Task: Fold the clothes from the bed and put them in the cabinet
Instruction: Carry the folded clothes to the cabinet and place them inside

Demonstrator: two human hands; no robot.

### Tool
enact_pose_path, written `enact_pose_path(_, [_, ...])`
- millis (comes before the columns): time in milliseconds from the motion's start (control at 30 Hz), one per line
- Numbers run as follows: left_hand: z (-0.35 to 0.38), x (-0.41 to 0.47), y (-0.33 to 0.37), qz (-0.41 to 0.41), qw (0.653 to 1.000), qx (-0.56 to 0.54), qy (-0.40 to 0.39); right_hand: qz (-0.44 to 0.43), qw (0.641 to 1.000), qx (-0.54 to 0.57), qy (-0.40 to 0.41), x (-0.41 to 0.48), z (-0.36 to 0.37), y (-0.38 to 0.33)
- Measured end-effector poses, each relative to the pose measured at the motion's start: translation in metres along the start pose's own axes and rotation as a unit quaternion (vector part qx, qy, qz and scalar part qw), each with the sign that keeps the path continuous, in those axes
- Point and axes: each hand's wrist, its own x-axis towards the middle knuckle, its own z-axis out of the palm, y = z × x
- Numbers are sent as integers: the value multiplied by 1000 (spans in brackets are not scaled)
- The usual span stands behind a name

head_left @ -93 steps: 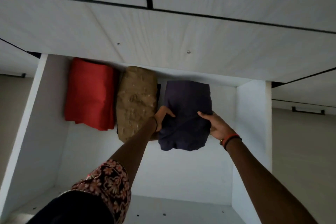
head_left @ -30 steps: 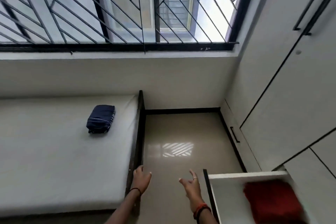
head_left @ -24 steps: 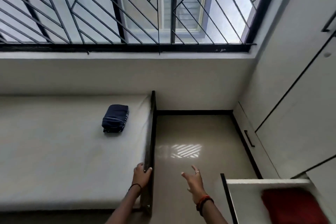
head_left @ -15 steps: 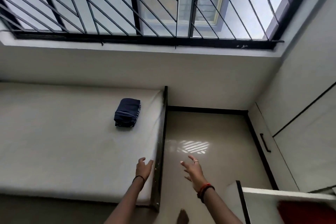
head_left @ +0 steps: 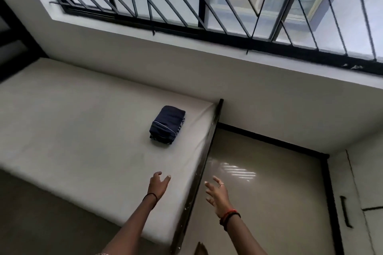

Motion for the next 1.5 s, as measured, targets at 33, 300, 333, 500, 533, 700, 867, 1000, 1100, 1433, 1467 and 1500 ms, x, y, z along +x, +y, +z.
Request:
enact_pose_path(33, [-2,3,0,-9,1000,4,3,7,1000,-5,4,6,2,-1])
enact_pose_path(300, [-32,57,1,-35,999,30,13,41,998,-48,-13,63,41,-18])
enact_pose_path(333, [-36,69,-1,-35,998,45,7,45,998,-46,-12,73,47,-19])
enact_pose_path(500, [-63,150,-4,-4,988,148,-51,61,997,-40,4,129,68,-20])
enact_pose_path(533, [-69,167,-3,-4,987,153,-50,68,997,-35,10,138,70,-20])
enact_pose_path(700, [-90,276,0,-17,996,90,-19,94,994,-35,39,220,102,-14])
enact_pose_path(867, [-96,380,-4,-41,998,40,-10,95,992,-49,68,311,150,-14])
enact_pose_path(1000, [-88,442,-3,-42,998,25,-47,61,994,-61,73,378,199,-22])
enact_pose_path(1100, [-76,467,8,-37,994,-13,-104,52,995,-65,55,416,226,-31])
enact_pose_path(1433, [-58,517,2,-77,972,-91,-201,64,997,-19,-25,463,256,-21])
enact_pose_path(1467, [-58,515,1,-78,973,-99,-193,66,997,-13,-30,461,255,-20])
enact_pose_path(1500, [-58,513,-1,-79,973,-107,-187,66,997,-12,-30,458,255,-20])
